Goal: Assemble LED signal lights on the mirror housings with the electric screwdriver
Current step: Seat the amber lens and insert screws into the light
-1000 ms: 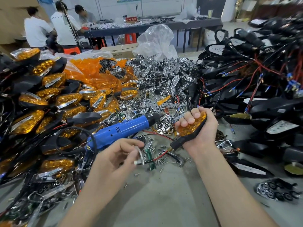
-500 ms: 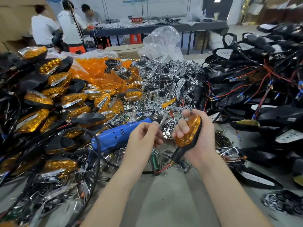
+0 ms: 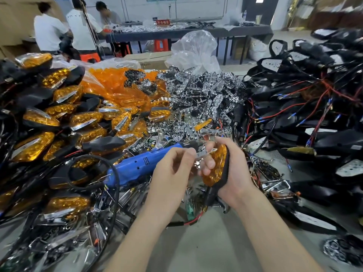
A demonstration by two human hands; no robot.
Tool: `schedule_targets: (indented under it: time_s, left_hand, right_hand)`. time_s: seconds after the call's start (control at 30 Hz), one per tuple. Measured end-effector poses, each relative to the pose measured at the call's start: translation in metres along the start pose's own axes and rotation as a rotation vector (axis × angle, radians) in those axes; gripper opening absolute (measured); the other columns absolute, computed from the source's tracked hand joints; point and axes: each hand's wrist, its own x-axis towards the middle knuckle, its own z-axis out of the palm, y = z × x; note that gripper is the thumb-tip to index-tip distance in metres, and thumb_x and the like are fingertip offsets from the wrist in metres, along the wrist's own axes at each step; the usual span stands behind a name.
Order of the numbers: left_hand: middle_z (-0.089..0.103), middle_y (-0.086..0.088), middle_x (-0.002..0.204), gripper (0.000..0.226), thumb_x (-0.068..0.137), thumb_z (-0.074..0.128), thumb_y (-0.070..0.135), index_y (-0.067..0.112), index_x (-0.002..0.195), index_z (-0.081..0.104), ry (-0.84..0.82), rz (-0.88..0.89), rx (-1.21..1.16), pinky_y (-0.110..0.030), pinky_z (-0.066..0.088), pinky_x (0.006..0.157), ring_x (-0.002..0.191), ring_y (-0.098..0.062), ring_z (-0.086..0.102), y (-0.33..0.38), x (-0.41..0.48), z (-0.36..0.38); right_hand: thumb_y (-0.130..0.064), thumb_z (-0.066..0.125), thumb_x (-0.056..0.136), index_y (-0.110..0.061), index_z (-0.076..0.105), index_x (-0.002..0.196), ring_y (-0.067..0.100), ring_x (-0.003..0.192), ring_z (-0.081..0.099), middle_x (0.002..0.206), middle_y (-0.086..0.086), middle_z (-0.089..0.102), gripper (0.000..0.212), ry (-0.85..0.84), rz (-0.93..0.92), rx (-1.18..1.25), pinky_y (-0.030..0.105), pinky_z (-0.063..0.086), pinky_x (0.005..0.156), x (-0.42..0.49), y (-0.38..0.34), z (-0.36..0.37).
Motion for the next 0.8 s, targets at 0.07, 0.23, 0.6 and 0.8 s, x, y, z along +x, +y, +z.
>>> schedule_targets:
  time_s: [0.07, 0.23, 0.6, 0.8]
  left_hand:
    - [0.062, 0.021, 0.093, 0.007, 0.098, 0.058, 0.037, 0.036, 0.103, 0.064, 0.015, 0.162, 0.224, -0.009, 0.045, 0.072, 0.086, 0.003, 0.061, -0.002, -0.001, -0.004]
    - [0.057, 0.016, 0.11, 0.024, 0.096, 0.056, 0.033, 0.026, 0.118, 0.064, 0.016, 0.425, 0.542, -0.018, 0.041, 0.091, 0.108, -0.006, 0.053, -0.008, -0.001, -0.007]
    - [0.065, 0.027, 0.103, 0.024, 0.094, 0.058, 0.04, 0.048, 0.116, 0.062, -0.028, 0.25, 0.14, -0.007, 0.044, 0.078, 0.098, 0.0, 0.062, 0.006, -0.005, -0.008]
    - [0.067, 0.02, 0.103, 0.026, 0.094, 0.057, 0.045, 0.044, 0.12, 0.065, -0.074, 0.294, 0.165, -0.013, 0.047, 0.083, 0.1, -0.006, 0.064, 0.005, -0.009, 0.004]
  right_hand:
    - [-0.038, 0.048, 0.099, -0.019, 0.064, 0.064, 0.016, 0.04, 0.046, 0.045, -0.001, 0.048, 0.043, 0.008, 0.012, 0.015, 0.025, 0.049, 0.048, 0.0, 0.0, -0.001]
    - [-0.037, 0.048, 0.099, -0.019, 0.062, 0.065, 0.016, 0.039, 0.047, 0.045, -0.001, 0.047, 0.042, -0.021, 0.0, 0.02, 0.025, 0.049, 0.048, 0.0, -0.001, 0.0]
    - [-0.032, 0.049, 0.098, -0.021, 0.051, 0.062, 0.017, 0.051, 0.052, 0.054, -0.002, 0.047, 0.038, 0.044, -0.15, 0.206, 0.027, 0.05, 0.051, -0.001, -0.013, -0.002]
    - [-0.03, 0.058, 0.088, -0.019, 0.05, 0.059, 0.015, 0.054, 0.046, 0.066, -0.002, 0.046, 0.032, 0.018, -0.131, 0.254, 0.027, 0.046, 0.053, 0.001, -0.012, 0.0]
